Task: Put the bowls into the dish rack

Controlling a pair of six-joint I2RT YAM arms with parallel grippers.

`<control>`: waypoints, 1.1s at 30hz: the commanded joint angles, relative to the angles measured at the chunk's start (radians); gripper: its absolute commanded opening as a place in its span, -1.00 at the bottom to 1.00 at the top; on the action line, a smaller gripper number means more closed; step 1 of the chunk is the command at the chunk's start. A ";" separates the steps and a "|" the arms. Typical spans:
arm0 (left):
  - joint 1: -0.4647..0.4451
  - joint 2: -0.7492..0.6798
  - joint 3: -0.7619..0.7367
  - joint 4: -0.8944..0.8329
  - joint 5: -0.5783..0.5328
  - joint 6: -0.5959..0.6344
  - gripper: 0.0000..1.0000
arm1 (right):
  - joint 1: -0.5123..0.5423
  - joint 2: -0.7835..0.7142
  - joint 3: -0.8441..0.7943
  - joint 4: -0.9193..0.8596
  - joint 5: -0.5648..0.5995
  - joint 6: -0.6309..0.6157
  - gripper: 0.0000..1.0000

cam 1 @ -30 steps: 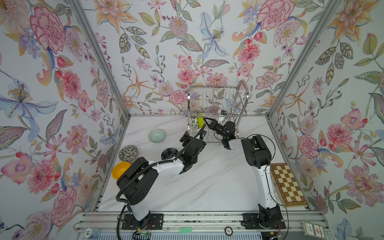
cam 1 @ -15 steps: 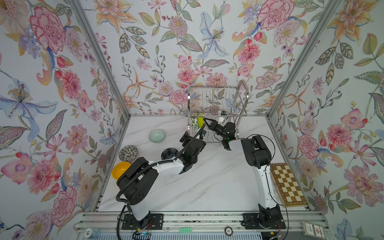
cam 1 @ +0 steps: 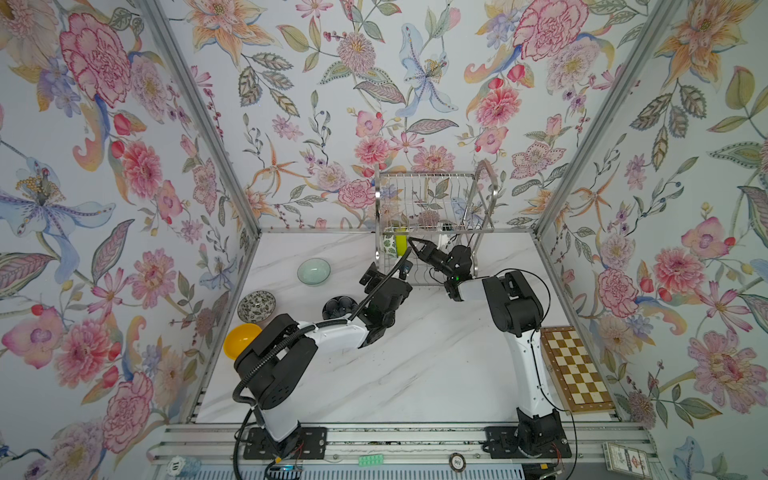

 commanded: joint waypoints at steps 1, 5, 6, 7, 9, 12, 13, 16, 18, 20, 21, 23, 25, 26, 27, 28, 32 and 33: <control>0.010 0.012 0.006 -0.005 0.007 -0.014 0.98 | -0.008 -0.012 -0.007 0.014 -0.012 0.004 -0.74; 0.011 0.012 0.008 -0.005 0.007 -0.015 0.98 | -0.008 -0.011 -0.007 0.014 -0.014 0.005 -0.71; 0.011 0.010 0.008 -0.005 0.007 -0.014 0.98 | -0.009 -0.012 -0.006 0.016 -0.014 0.006 -0.69; 0.010 0.010 0.008 -0.005 0.008 -0.014 0.98 | -0.009 -0.011 -0.007 0.015 -0.014 0.006 -0.66; 0.011 0.009 0.006 -0.005 0.008 -0.013 0.98 | -0.008 -0.010 -0.007 0.016 -0.013 0.006 -0.64; 0.011 0.009 0.006 -0.005 0.008 -0.013 0.98 | -0.010 -0.009 -0.006 0.015 -0.014 0.008 -0.61; 0.011 0.010 0.006 -0.005 0.007 -0.014 0.98 | -0.010 -0.009 -0.004 0.015 -0.014 0.008 -0.60; 0.011 0.009 0.006 -0.004 0.008 -0.014 0.98 | -0.010 -0.009 -0.005 0.015 -0.015 0.008 -0.60; 0.010 0.009 0.006 -0.005 0.008 -0.014 0.98 | -0.009 -0.008 -0.006 0.019 -0.015 0.012 -0.60; 0.011 0.007 0.006 -0.005 0.008 -0.014 0.98 | -0.011 -0.007 -0.005 0.020 -0.015 0.012 -0.59; 0.011 0.007 0.006 -0.005 0.008 -0.014 0.98 | -0.011 -0.007 -0.006 0.020 -0.015 0.012 -0.59; 0.011 0.007 0.006 -0.005 0.008 -0.014 0.98 | -0.011 -0.008 -0.007 0.021 -0.015 0.014 -0.59; 0.011 0.007 0.006 -0.005 0.008 -0.014 0.98 | -0.011 -0.007 -0.007 0.022 -0.014 0.014 -0.59; 0.011 0.007 0.006 -0.005 0.008 -0.013 0.98 | -0.011 -0.007 -0.007 0.024 -0.014 0.015 -0.59; 0.011 0.007 0.006 -0.005 0.007 -0.014 0.98 | -0.011 -0.008 -0.007 0.026 -0.015 0.014 -0.59; 0.011 0.007 0.006 -0.005 0.008 -0.013 0.98 | -0.011 -0.009 -0.008 0.027 -0.015 0.015 -0.59; 0.011 0.007 0.006 -0.006 0.010 -0.013 0.98 | -0.011 -0.020 -0.027 0.050 -0.008 0.013 -0.59; 0.011 0.007 0.006 -0.007 0.010 -0.015 0.98 | -0.011 -0.026 -0.037 0.056 -0.002 0.008 -0.59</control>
